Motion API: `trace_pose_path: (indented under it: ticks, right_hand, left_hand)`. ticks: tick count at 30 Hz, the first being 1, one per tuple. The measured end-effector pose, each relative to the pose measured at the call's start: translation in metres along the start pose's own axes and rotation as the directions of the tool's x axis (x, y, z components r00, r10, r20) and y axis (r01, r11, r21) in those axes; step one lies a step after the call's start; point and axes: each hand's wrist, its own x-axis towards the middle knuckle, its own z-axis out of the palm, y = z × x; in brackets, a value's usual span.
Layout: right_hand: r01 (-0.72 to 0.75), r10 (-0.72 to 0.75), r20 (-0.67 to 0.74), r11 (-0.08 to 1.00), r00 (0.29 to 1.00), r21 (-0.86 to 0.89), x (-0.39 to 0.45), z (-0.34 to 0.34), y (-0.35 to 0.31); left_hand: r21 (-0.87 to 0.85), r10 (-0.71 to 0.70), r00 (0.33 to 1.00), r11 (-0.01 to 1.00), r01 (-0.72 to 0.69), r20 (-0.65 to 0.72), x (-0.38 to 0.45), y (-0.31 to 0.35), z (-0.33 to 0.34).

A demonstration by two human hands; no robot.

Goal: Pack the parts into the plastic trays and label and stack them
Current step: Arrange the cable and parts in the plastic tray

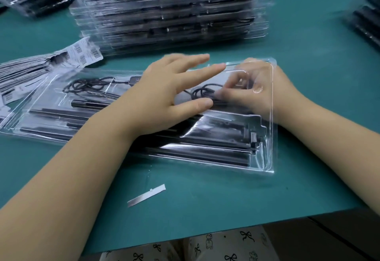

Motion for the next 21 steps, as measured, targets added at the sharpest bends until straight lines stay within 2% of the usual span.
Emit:
trace_pose_path:
  ticks: [3, 6, 8, 11, 14, 17, 19, 21]
  right_hand:
    - [-0.018, 0.018, -0.016, 0.999, 1.000, -0.032, 0.004, 0.004, -0.001]
    - [-0.105, 0.104, -0.019, 0.993, 0.994, -0.048, 0.006, 0.000, -0.001]
    - [-0.106, 0.107, 0.012, 0.992, 0.994, -0.072, 0.005, -0.004, -0.002]
    - [-0.032, 0.044, 0.073, 0.986, 0.996, -0.161, 0.006, -0.015, -0.005]
    - [-0.027, 0.059, 0.216, 0.989, 0.975, -0.148, 0.009, -0.030, -0.003]
    - [-0.016, 0.054, 0.385, 0.995, 0.921, -0.101, 0.007, -0.047, 0.005]
    - [-0.032, 0.053, 0.408, 0.998, 0.911, -0.059, 0.004, -0.054, 0.011]
    - [-0.008, 0.040, 0.347, 0.996, 0.937, -0.093, 0.002, -0.053, 0.016]
  left_hand:
    - [0.199, 0.164, 0.967, 0.972, -0.125, -0.196, 0.000, 0.008, 0.002]
    - [0.249, 0.216, 0.952, 0.955, -0.161, -0.215, 0.000, 0.014, 0.001]
    - [0.247, 0.201, 0.963, 0.957, -0.153, -0.182, -0.005, 0.015, 0.000]
    - [0.197, 0.104, 0.984, 0.978, -0.074, -0.142, -0.018, 0.015, 0.003]
    - [0.180, 0.033, 0.996, 0.984, -0.017, -0.085, -0.024, 0.013, 0.006]
    - [0.132, -0.020, 0.998, 0.991, 0.028, -0.055, -0.022, 0.014, 0.005]
    - [0.117, -0.027, 0.999, 0.993, 0.033, -0.048, -0.022, 0.015, 0.006]
    - [0.121, -0.033, 0.999, 0.992, 0.038, -0.042, -0.022, 0.015, 0.006]
